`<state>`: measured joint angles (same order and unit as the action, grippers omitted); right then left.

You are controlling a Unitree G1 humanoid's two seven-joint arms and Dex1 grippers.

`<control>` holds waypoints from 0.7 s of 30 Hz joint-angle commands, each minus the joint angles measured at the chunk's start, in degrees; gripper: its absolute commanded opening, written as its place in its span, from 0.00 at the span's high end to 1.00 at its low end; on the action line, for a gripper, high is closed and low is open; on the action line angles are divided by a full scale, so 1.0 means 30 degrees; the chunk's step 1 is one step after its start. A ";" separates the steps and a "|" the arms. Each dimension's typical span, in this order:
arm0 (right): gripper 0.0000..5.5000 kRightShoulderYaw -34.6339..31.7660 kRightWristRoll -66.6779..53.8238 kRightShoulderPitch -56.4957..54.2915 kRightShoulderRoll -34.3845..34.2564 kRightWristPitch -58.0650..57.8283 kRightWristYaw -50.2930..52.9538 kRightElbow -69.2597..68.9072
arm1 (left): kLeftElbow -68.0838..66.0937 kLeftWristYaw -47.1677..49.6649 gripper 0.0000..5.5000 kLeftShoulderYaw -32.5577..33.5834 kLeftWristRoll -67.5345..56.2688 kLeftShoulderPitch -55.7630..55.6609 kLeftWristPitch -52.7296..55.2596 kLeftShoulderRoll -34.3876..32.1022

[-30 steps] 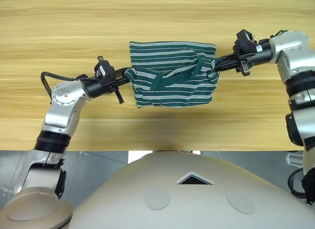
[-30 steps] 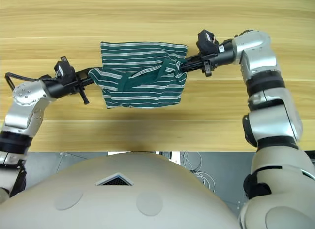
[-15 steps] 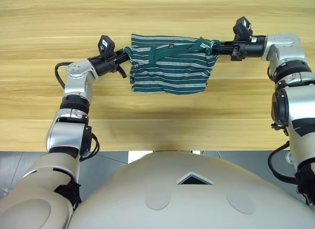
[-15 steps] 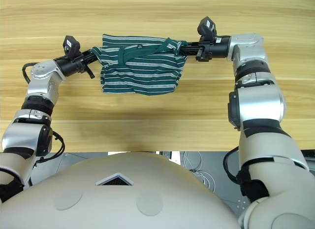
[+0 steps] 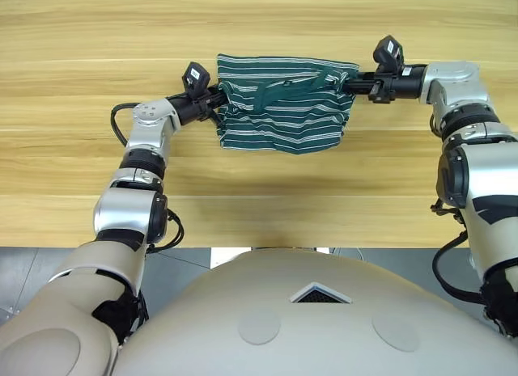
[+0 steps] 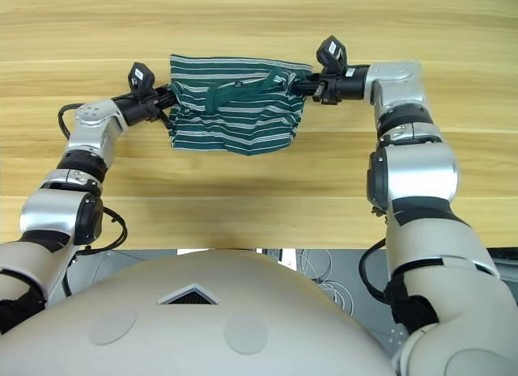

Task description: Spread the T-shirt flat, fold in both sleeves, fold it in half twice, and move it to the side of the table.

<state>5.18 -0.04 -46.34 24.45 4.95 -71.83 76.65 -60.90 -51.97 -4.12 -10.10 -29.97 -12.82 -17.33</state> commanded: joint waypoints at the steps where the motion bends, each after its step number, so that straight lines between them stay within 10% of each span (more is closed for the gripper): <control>1: 0.76 -0.0229 0.0538 0.0153 -0.0121 0.0212 0.0488 0.0095 | -0.0883 0.0955 0.80 0.0405 0.0597 -0.0674 0.0253 0.0373; 8: 0.53 -0.0878 0.0999 0.0405 -0.0104 0.0661 0.2684 0.0159 | -0.1845 0.2639 0.59 0.2303 0.0018 -0.1291 0.0930 0.0700; 21: 0.52 -0.3723 -0.0356 0.0557 -0.1296 0.4647 0.6581 -0.1087 | -0.2253 0.6406 0.21 0.5496 -0.1530 -0.1747 0.3675 0.2271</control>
<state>-5.27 -0.04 -44.95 21.71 15.72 -50.72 75.32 -67.30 -34.46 11.73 -15.06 -35.65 -2.58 -11.07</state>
